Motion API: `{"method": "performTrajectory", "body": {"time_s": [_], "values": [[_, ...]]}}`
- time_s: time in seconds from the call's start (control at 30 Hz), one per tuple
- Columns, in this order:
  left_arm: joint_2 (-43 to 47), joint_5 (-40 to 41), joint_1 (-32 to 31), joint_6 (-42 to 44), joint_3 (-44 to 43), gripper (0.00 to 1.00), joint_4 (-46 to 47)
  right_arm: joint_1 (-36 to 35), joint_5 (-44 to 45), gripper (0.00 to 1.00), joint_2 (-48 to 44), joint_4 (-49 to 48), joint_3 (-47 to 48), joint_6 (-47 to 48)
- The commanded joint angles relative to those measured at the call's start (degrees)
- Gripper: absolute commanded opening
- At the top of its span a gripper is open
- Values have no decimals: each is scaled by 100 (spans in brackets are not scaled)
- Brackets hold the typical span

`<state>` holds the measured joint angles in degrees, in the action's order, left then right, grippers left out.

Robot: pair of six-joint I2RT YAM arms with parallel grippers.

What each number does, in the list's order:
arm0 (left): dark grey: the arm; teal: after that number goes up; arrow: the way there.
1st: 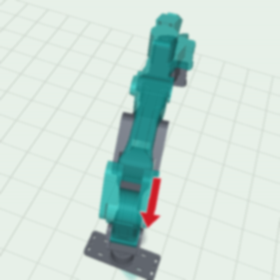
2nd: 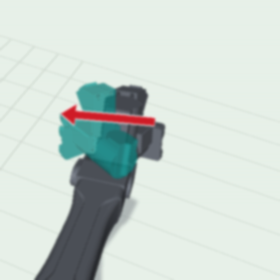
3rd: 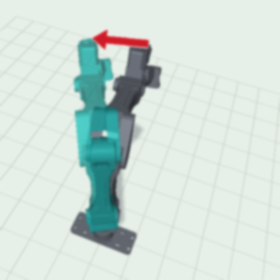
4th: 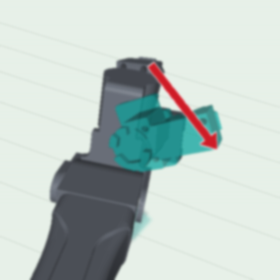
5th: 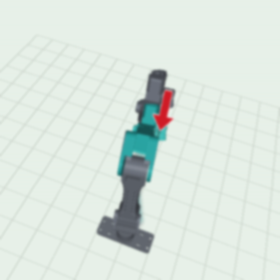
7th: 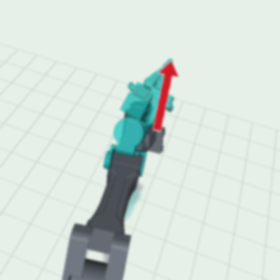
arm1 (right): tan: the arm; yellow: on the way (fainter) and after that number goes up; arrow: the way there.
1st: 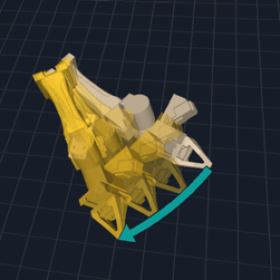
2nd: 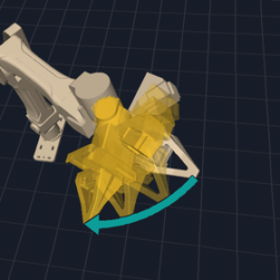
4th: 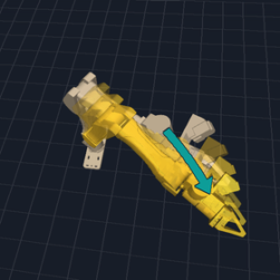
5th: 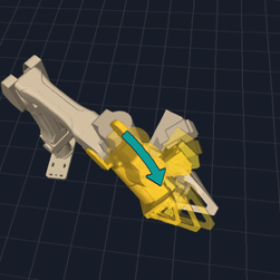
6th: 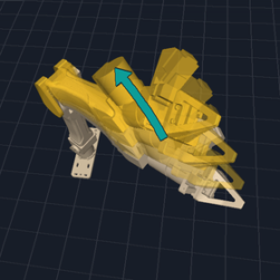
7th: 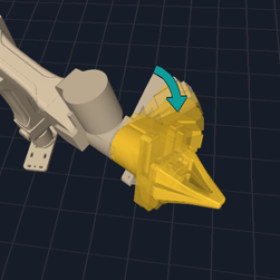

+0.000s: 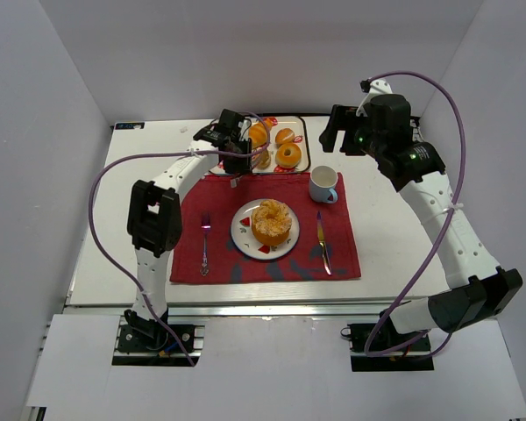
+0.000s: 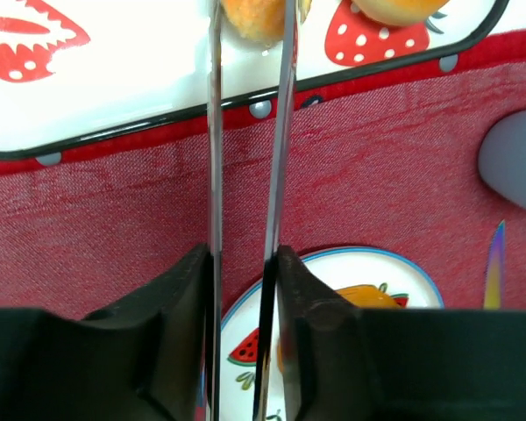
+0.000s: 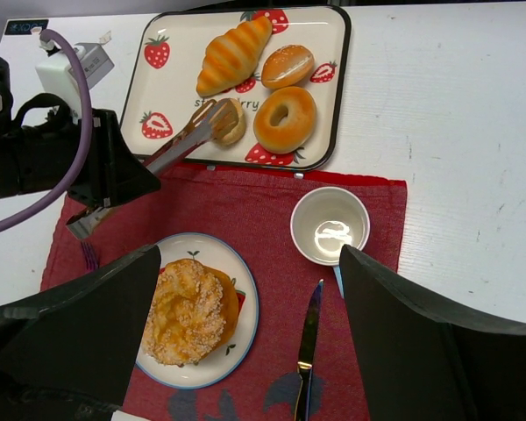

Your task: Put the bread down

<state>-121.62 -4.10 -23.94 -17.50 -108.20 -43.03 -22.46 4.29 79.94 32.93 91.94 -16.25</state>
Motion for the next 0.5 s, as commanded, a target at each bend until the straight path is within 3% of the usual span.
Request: {"method": "performTrajectory", "body": {"time_s": [0.0,0.3,0.43,0.47], "values": [[226,22,21,9,-209,36,-47,48,-34,89,-66,-120,184,43],[999,586,21,-43,-984,31,-1041,49,-245,89,-312,-269,-36,17],[2096,515,21,-332,24,31,-1182,49,-341,89,-523,-365,-307,8],[2369,480,13,-386,628,31,-1147,57,-376,89,-637,-383,-378,-1]]}}
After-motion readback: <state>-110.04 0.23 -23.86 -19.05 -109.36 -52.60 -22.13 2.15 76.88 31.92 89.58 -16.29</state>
